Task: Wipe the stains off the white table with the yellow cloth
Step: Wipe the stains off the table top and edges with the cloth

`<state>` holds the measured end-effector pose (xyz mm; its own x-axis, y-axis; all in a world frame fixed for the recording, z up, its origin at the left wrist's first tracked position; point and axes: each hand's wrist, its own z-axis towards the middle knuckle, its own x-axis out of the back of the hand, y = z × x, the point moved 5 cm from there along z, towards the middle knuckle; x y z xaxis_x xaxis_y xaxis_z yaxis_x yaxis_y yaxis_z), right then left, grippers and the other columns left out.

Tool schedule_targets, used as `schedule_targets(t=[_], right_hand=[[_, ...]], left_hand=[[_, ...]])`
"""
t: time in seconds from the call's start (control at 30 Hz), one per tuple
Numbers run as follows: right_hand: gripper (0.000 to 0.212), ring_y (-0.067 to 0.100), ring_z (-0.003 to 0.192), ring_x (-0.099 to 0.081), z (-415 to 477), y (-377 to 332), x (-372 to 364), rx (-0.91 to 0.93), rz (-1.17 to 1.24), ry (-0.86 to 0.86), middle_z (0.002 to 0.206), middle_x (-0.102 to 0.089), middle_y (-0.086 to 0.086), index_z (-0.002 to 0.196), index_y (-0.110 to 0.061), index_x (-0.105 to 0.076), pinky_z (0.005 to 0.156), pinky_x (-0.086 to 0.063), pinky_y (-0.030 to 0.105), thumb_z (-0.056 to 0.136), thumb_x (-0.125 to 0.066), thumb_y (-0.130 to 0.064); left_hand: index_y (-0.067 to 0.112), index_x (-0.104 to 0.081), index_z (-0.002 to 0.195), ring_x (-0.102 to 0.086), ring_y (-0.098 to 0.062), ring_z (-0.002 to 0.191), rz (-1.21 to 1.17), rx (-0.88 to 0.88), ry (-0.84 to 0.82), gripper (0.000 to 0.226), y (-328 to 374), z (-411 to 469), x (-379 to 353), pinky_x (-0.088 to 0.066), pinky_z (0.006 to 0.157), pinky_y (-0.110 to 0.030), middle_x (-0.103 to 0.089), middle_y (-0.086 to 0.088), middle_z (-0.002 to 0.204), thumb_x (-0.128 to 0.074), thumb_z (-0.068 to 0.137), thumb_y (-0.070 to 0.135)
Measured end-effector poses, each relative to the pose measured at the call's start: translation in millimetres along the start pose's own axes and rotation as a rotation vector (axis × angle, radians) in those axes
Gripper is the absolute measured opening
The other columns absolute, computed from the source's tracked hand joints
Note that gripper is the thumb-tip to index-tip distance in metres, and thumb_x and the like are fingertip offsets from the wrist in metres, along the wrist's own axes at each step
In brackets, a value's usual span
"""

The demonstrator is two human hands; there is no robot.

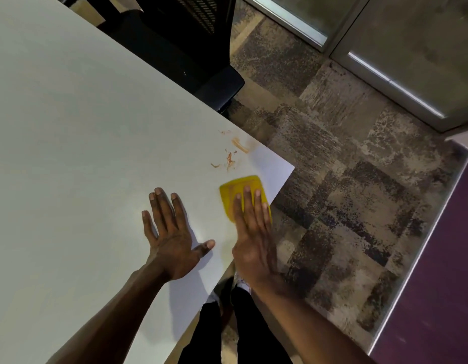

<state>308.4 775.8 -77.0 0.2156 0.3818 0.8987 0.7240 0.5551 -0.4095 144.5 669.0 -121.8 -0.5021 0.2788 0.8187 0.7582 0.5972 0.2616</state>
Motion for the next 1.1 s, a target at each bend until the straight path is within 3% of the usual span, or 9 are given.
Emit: schedule_targets(t=[0.1, 0.23, 0.37, 0.5, 0.7, 0.83, 1.0, 1.1], right_hand=[[0.091, 0.039, 0.167, 0.003, 61.1, 24.5, 19.4, -0.103, -0.045, 0.024, 0.178, -0.005, 0.02, 0.169, -0.006, -0.014, 0.136, -0.013, 0.054, 0.084, -0.044, 0.007], [0.086, 0.04, 0.166, 0.009, 105.4, 35.6, 30.8, -0.181, -0.04, 0.023, 0.178, 0.003, 0.022, 0.169, -0.003, -0.008, 0.136, -0.004, 0.052, 0.09, -0.042, 0.004], [0.091, 0.041, 0.166, 0.003, 44.2, 10.4, 14.3, -0.061, -0.032, 0.029, 0.178, -0.004, 0.021, 0.169, -0.004, -0.013, 0.135, -0.014, 0.057, 0.084, -0.043, 0.011], [0.087, 0.036, 0.168, 0.001, -15.9, -10.1, -5.6, 0.081, -0.056, -0.08, 0.18, -0.004, 0.013, 0.17, -0.009, -0.011, 0.133, -0.024, 0.057, 0.086, -0.025, 0.005], [0.088, 0.04, 0.167, 0.008, 102.3, 10.9, 17.9, -0.004, -0.138, -0.087, 0.179, 0.004, 0.02, 0.17, -0.007, -0.006, 0.136, -0.008, 0.053, 0.091, -0.043, -0.005], [0.086, 0.04, 0.167, 0.008, 159.2, 22.0, 31.7, -0.115, -0.078, -0.077, 0.179, 0.003, 0.022, 0.169, -0.003, -0.004, 0.136, -0.003, 0.05, 0.093, -0.044, -0.003], [0.086, 0.041, 0.166, 0.005, 72.2, -0.9, 11.0, -0.023, -0.097, -0.023, 0.178, -0.002, 0.022, 0.169, -0.003, -0.008, 0.136, -0.011, 0.055, 0.084, -0.025, -0.002], [0.086, 0.037, 0.168, 0.002, 20.7, -8.9, -3.1, 0.042, -0.062, -0.02, 0.179, -0.007, 0.017, 0.169, -0.006, -0.013, 0.135, -0.017, 0.057, 0.087, -0.035, 0.007]], left_hand=[[0.005, 0.038, 0.161, 0.045, -0.04, 0.157, -0.011, -0.013, -0.002, 0.137, -0.1, -0.5, -0.5, 0.016, 0.129, -0.069, 0.049, -0.023, 0.166, -0.026, 0.082, 0.098], [0.006, 0.035, 0.162, 0.044, -0.039, 0.158, -0.03, -0.023, 0.002, 0.139, -0.8, -0.2, -0.7, 0.018, 0.127, -0.068, 0.048, -0.022, 0.168, -0.027, 0.08, 0.1], [0.006, 0.034, 0.163, 0.042, -0.039, 0.159, -0.034, -0.02, 0.011, 0.139, -1.4, -0.7, -0.7, 0.017, 0.128, -0.067, 0.046, -0.022, 0.169, -0.027, 0.08, 0.1], [0.008, 0.034, 0.164, 0.04, -0.039, 0.16, -0.045, -0.015, 0.023, 0.139, 0.3, -1.0, 1.1, 0.015, 0.129, -0.067, 0.044, -0.02, 0.171, -0.03, 0.08, 0.098], [0.009, 0.039, 0.161, 0.047, -0.037, 0.157, -0.049, -0.006, -0.004, 0.138, 0.3, -0.9, 2.5, 0.019, 0.129, -0.066, 0.05, -0.019, 0.167, -0.028, 0.08, 0.099], [0.009, 0.041, 0.16, 0.049, -0.037, 0.155, -0.042, 0.007, -0.024, 0.138, 0.6, -1.0, 3.5, 0.019, 0.129, -0.067, 0.052, -0.019, 0.165, -0.029, 0.081, 0.098], [0.011, 0.041, 0.16, 0.046, -0.037, 0.157, -0.07, -0.014, 0.005, 0.138, 1.9, -1.4, 5.1, 0.021, 0.128, -0.065, 0.051, -0.018, 0.167, -0.034, 0.082, 0.096], [0.01, 0.04, 0.16, 0.046, -0.037, 0.157, -0.069, -0.013, 0.003, 0.138, 2.6, -2.6, 6.0, 0.023, 0.127, -0.063, 0.05, -0.018, 0.167, -0.031, 0.081, 0.098]])
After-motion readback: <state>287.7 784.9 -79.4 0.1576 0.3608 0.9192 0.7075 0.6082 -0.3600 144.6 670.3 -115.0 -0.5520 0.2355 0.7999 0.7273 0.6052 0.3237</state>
